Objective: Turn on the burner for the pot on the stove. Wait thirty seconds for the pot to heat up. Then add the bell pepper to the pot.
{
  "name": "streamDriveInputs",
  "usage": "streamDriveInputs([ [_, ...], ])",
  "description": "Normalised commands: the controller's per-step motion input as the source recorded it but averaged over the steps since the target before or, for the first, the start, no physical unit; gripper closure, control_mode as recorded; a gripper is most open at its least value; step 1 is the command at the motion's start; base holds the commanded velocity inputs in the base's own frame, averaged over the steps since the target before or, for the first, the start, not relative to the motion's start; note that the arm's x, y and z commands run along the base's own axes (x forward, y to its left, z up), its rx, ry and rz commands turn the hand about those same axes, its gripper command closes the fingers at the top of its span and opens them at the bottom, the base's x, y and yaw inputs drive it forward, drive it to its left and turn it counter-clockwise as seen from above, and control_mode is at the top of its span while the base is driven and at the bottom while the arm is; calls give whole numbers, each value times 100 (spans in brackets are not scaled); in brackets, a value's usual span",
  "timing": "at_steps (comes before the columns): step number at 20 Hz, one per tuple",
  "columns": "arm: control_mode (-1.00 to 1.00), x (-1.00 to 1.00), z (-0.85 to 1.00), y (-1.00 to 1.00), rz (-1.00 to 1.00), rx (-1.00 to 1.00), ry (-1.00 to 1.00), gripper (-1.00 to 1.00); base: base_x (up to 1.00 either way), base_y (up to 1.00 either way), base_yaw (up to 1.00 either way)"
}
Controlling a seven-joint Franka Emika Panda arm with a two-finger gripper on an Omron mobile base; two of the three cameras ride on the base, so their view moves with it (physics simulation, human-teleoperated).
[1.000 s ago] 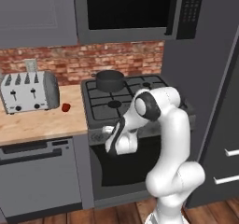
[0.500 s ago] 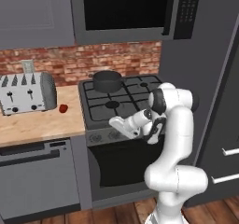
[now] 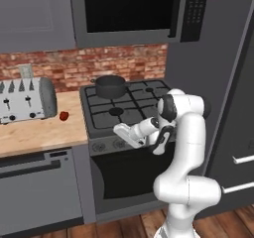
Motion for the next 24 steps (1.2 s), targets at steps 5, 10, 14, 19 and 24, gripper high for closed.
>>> streamDriveInputs([
  [5,-100,-39,-100,100,11,65,0,100,0,0,0],
  [10,-100,-41,-87,100,12,63,0,100,0,0,0],
  [14,-100,-27,-3,100,15,38,0,100,0,0,0],
  [19,-100,-28,42,100,16,11,0,100,0,0,0],
  [24,-100,-37,66,100,16,3,0,100,0,0,0],
])
